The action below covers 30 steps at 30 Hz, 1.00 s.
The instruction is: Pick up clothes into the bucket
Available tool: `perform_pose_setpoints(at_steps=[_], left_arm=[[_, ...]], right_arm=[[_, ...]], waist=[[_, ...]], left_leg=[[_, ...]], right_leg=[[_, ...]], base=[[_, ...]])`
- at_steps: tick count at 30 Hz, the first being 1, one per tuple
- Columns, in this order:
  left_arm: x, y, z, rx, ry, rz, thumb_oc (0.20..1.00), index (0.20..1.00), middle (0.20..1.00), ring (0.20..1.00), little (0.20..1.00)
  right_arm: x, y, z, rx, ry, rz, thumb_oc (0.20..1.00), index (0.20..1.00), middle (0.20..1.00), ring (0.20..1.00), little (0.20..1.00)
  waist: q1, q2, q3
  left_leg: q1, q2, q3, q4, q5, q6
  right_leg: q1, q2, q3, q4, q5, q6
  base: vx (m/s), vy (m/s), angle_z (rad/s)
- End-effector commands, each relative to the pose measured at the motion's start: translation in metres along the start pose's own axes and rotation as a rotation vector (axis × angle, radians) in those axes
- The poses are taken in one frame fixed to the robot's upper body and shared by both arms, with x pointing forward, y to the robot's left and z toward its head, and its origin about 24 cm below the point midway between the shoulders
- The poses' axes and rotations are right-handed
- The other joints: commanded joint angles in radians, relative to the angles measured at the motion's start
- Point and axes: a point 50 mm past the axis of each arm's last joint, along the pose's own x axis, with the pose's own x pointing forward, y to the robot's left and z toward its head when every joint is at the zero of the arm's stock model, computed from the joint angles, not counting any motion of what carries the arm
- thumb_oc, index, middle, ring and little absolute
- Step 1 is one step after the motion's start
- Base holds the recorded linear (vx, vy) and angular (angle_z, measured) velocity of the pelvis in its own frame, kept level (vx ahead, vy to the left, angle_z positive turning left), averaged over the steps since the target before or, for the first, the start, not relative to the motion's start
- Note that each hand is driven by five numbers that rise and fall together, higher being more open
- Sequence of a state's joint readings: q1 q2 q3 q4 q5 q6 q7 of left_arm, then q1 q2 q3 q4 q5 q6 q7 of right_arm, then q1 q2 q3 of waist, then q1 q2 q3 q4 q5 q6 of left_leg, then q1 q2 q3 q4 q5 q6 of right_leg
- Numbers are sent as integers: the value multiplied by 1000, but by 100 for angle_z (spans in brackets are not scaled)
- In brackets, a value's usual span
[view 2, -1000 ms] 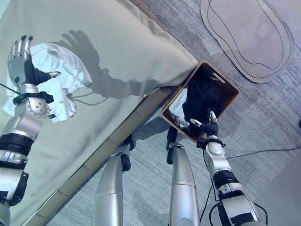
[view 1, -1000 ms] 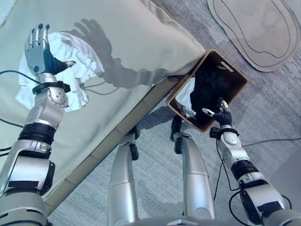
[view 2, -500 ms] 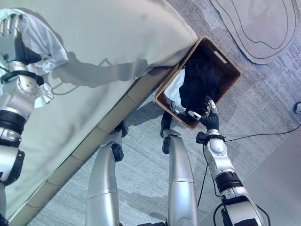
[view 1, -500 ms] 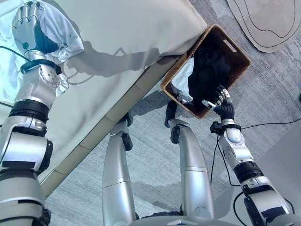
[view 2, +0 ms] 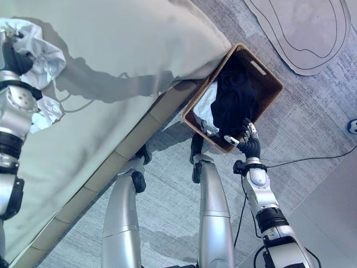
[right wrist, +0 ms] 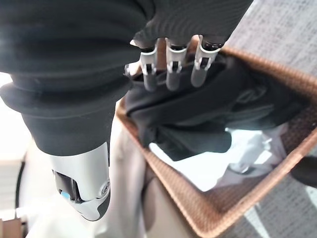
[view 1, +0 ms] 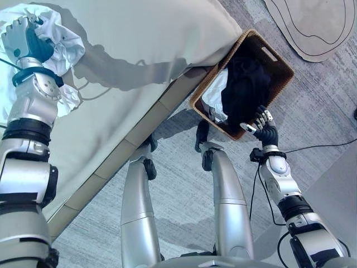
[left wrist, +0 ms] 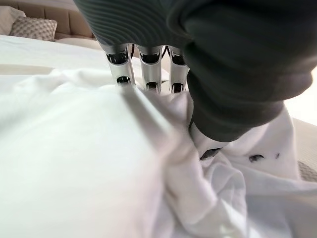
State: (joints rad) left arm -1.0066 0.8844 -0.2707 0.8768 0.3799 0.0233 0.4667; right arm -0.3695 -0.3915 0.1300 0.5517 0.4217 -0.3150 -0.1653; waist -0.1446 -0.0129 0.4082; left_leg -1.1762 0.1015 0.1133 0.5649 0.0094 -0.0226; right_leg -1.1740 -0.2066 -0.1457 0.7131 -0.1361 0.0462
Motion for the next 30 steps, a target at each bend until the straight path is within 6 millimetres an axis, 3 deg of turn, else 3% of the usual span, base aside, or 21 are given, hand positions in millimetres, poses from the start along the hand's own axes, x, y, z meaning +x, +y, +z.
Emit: perform_pose_setpoints(at_steps=[1,8,10,12,13,14,19,21,22,24,25,29,30], left_arm=[[-30,-24,-29,45,42,-92,200,200,200,200,200],[-68,-45,-30,-89,8,-118,200,200,200,200,200],[-87,-51,-21,-177,-36,-115,200,200,200,200,200],[-99,-54,-14,-230,-68,-122,200,200,200,200,200],[-100,-54,-15,-229,-65,-124,200,200,200,200,200],[-106,-57,-12,-249,-76,-140,200,200,200,200,200],[-135,-57,12,-432,-165,-164,200,200,200,200,200],[-146,-56,30,-541,-233,-192,200,200,200,200,200],[-146,-56,30,-541,-232,-193,200,200,200,200,200],[-155,-47,50,-646,-337,-220,200,200,200,200,200],[-155,-47,50,-646,-337,-220,200,200,200,200,200],[-170,-31,81,-853,-494,-279,200,200,200,200,200],[-170,-31,81,-854,-494,-279,200,200,200,200,200]], right_arm=[[-16,-5,-8,5,2,-5,1000,1000,1000,1000,1000],[-15,-13,-10,-24,16,-34,1000,1000,1000,1000,1000],[-13,-14,-8,-45,12,-47,1000,1000,1000,1000,1000],[-12,-17,-5,-84,2,-46,1000,1000,1000,1000,1000],[-12,-16,-5,-86,4,-45,1000,1000,1000,1000,1000],[-12,-17,-4,-106,-1,-44,1000,1000,1000,1000,1000],[-11,-11,-2,-252,-16,-1,1000,1000,1000,1000,1000],[-11,0,-3,-358,-25,69,1000,1000,1000,1000,1000],[-11,1,-4,-359,-25,69,1000,1000,1000,1000,1000],[-15,20,-6,-410,-37,176,1000,1000,1000,1000,1000],[-15,20,-6,-409,-38,177,1000,1000,1000,1000,1000],[-26,64,0,-367,-100,397,1000,1000,1000,1000,1000],[-25,64,0,-366,-101,397,1000,1000,1000,1000,1000]], waist=[[12,13,-88],[31,12,-90],[47,11,-97],[54,7,-93],[54,10,-97],[55,8,-92],[79,11,-99],[93,14,-110],[92,14,-107],[103,15,-122],[101,14,-122],[114,6,-165],[114,6,-165]], left_leg=[[53,8,-9,11,-88,-16],[201,3,-5,-82,-71,-22],[289,-2,-7,-131,-63,-27],[339,-11,1,-163,-30,-20],[356,-9,-8,-167,-54,-29],[377,-16,-1,-182,-24,-21],[543,-31,-12,-268,-5,-29],[627,-39,-17,-323,9,-34],[633,-39,-17,-326,10,-34],[719,-44,-20,-390,32,-42],[719,-46,-21,-396,40,-41],[835,-40,-14,-468,53,-48],[835,-41,-14,-471,59,-47]], right_leg=[[73,-43,94,-222,164,123],[219,-44,72,-303,177,124],[308,-44,60,-345,180,124],[368,-50,44,-382,208,115],[383,-45,49,-381,187,124],[409,-50,37,-399,213,115],[580,-53,1,-466,214,118],[664,-55,-19,-493,214,121],[670,-55,-20,-496,214,121],[759,-48,-39,-541,217,124],[760,-49,-41,-547,224,124],[876,-27,-63,-630,235,130],[876,-28,-64,-634,240,129]], base=[[0,0,0],[-7,-15,-1],[13,-31,6],[-19,-43,6],[-60,-41,10],[24,-36,9],[47,-32,6],[56,-30,7],[46,-20,9],[56,-34,8],[49,-28,9],[77,-34,8],[116,-53,0]])
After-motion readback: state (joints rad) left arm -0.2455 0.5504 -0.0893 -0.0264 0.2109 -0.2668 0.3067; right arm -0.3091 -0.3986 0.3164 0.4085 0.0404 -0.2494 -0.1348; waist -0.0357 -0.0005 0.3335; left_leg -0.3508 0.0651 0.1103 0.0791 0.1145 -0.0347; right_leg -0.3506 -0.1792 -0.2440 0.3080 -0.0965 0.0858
